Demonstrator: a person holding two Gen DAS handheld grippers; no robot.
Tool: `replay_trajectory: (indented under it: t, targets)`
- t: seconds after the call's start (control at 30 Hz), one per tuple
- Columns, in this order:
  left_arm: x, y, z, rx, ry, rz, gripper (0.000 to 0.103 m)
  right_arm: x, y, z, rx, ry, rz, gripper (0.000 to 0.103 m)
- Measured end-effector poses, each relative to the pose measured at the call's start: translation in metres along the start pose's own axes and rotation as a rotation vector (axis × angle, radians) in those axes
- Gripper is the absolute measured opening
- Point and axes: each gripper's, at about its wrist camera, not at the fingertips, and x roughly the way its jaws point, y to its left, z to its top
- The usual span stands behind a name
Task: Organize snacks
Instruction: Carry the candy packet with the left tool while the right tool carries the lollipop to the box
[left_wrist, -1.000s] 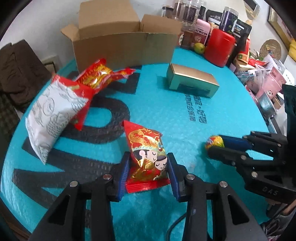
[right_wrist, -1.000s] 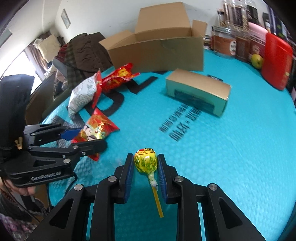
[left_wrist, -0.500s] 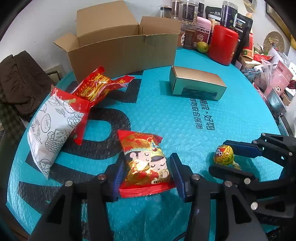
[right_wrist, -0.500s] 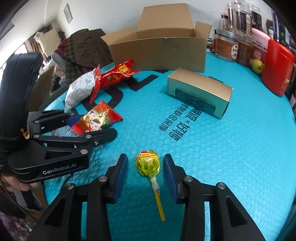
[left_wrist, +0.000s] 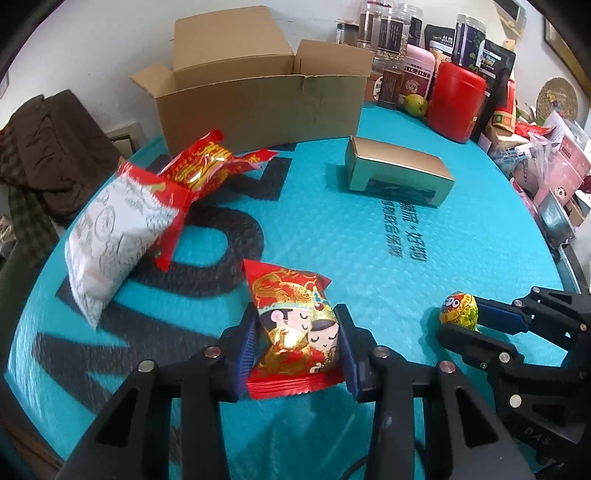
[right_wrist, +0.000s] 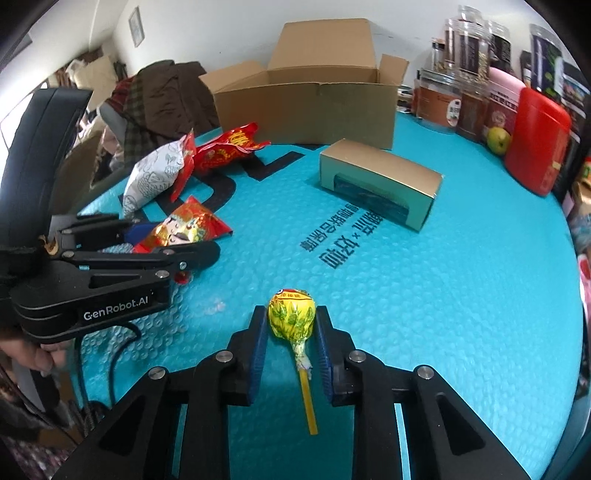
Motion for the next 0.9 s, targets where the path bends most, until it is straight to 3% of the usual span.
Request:
replay_trajectory:
  t: [0.4,0.67,0.9]
  targets:
    - [-0.046,-0.009,-0.024,-0.063,-0.067,-0.023,0.039,-0.036,0.007,-0.006,-0.026,-0.063,0.089,0.025]
    - [-0.086,-0.014,-0.015,-0.054,-0.164,-0.05,0.039,-0.056,0.021,0.0,-0.061,-0.082,0.115,0.025]
    - [-0.115,-0.019,0.003,-0.021,-0.256,-0.072,0.039,-0.085,0.038,0.014,-0.103,-0.147,0.135,0.025]
